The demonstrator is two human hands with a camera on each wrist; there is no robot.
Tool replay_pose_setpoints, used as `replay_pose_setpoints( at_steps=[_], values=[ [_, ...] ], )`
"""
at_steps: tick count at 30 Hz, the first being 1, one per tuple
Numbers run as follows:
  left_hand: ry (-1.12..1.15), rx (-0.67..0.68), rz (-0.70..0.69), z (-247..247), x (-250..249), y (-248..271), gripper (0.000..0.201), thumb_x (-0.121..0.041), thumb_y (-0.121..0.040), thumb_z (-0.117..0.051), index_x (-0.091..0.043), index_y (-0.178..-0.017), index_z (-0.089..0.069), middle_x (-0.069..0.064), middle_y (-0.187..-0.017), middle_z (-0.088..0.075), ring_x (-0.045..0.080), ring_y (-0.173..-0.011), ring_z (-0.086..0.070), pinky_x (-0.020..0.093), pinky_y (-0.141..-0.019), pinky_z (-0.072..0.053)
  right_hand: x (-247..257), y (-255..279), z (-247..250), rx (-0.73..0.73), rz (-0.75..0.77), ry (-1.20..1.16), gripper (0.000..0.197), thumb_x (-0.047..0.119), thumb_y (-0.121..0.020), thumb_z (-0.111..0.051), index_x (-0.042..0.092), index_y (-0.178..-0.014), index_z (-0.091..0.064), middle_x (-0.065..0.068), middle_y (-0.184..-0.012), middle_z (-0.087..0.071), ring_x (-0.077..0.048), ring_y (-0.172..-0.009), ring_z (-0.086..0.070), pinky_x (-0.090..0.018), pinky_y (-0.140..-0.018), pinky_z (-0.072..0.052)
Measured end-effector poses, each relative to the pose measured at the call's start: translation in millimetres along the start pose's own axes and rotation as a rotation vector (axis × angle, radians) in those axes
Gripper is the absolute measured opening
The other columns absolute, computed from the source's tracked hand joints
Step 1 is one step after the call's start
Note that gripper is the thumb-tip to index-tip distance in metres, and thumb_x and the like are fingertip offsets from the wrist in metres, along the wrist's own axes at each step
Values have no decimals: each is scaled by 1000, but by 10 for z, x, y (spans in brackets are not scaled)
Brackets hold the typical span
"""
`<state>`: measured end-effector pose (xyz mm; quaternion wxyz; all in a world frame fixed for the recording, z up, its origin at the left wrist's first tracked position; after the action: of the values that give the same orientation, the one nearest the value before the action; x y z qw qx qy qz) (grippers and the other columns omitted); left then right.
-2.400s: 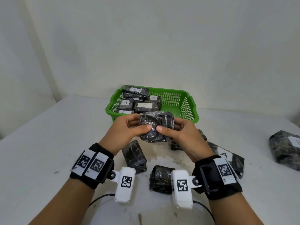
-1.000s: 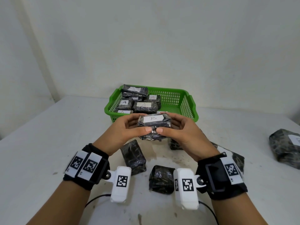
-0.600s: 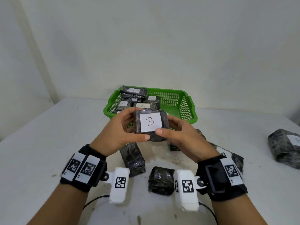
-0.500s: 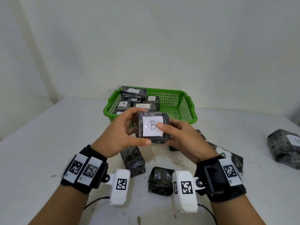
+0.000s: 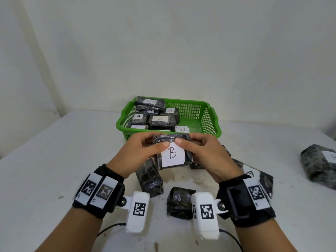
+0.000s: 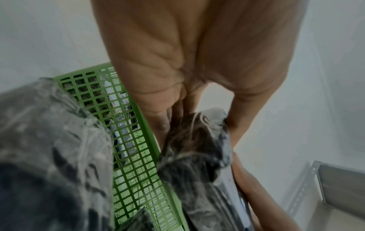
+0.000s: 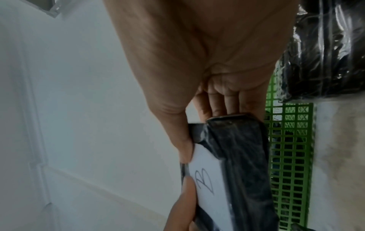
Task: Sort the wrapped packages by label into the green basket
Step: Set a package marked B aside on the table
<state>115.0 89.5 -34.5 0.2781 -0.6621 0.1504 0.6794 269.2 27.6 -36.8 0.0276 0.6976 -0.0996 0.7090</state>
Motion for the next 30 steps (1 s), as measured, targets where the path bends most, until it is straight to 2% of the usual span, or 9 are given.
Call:
replay_pose_setpoints(
  at_steps=[3, 6, 10, 13, 18, 20, 24, 26, 30],
  values=[
    [29, -49, -4, 77, 11, -24, 37, -13, -84, -77, -5, -119, -69, 13, -111, -76, 31, -105, -73, 40, -93, -58, 0, -9, -25, 0, 5, 30, 25, 18, -84, -84, 11, -108, -78, -5, -105, -82, -21, -102, -78, -35, -89, -61],
    [163, -73, 16, 145, 34, -44, 51, -23, -74, -85, -8, -120, -68, 14, -117, -74, 28, -106, -72, 43, -92, -59, -39, -17, -27, -2, -19, -11, 33, 7, -85, -82, 4, -116, -72, -10, -108, -81, -30, -105, -77, -46, -93, -63],
    [61, -32, -6, 124, -14, -35, 44, -9, -83, -73, -15, -126, -66, 8, -116, -75, 25, -103, -73, 37, -82, -62, -16, -31, 64, -62, 26, 28, 38, 7, -82, -85, 6, -118, -72, -10, -109, -80, -29, -105, -76, -37, -85, -64],
    [-64, -27, -25, 173, -19, -36, 40, 0, -83, -74, -16, -119, -69, 6, -110, -76, 25, -99, -72, 28, -76, -60, 17, -42, 70, -63, 55, 49, 40, 14, -82, -86, 13, -120, -75, -6, -118, -78, -23, -113, -73, -35, -91, -62],
    [-20, -47, -47, 163, -38, -14, 44, 1, -74, -82, -13, -113, -68, 8, -114, -74, 25, -105, -72, 28, -85, -60, 66, -7, -5, -27, 3, -230, 32, 23, -101, -60, 6, -125, -72, -10, -121, -76, -24, -108, -72, -32, -91, -61],
    [-22, -46, -79, 135, -74, -11, 49, 4, -72, -82, -9, -115, -65, 10, -114, -73, 21, -103, -72, 24, -86, -58, -12, 10, -59, 18, -87, -291, 30, 27, -98, -62, 9, -119, -74, -14, -124, -75, -32, -112, -70, -40, -100, -57],
    [14, -41, -132, 131, -102, -26, 58, 7, -67, -83, -2, -119, -60, 14, -120, -70, 22, -108, -68, 32, -95, -57, -131, 47, -161, 129, -218, -364, 38, 30, -87, -76, 11, -119, -73, -21, -128, -72, -36, -121, -69, -42, -107, -55],
    [50, 2, -120, 113, -79, -31, 73, -2, -64, -90, -6, -128, -56, 10, -127, -68, 22, -117, -66, 31, -95, -56, -78, 42, -163, 146, -164, -345, 42, 26, -86, -75, 6, -123, -72, -20, -129, -72, -29, -119, -70, -40, -108, -54],
    [144, 101, 16, -18, 35, -17, 97, -45, -56, -94, -16, -139, -53, 6, -133, -66, 21, -124, -64, 39, -104, -51, -40, -11, -87, 80, -74, -262, 59, 20, -74, -80, 2, -129, -67, -14, -129, -73, -22, -118, -71, -33, -102, -57]
  ],
)
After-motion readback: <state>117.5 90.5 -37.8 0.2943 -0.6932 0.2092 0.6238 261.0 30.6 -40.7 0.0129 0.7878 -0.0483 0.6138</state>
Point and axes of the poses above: each hand's wrist, its own y-axis away from the middle knuckle, its own z-axis out of the back of the hand, x = y × z, the point moved 10 cm from there along -y, towards the middle knuckle
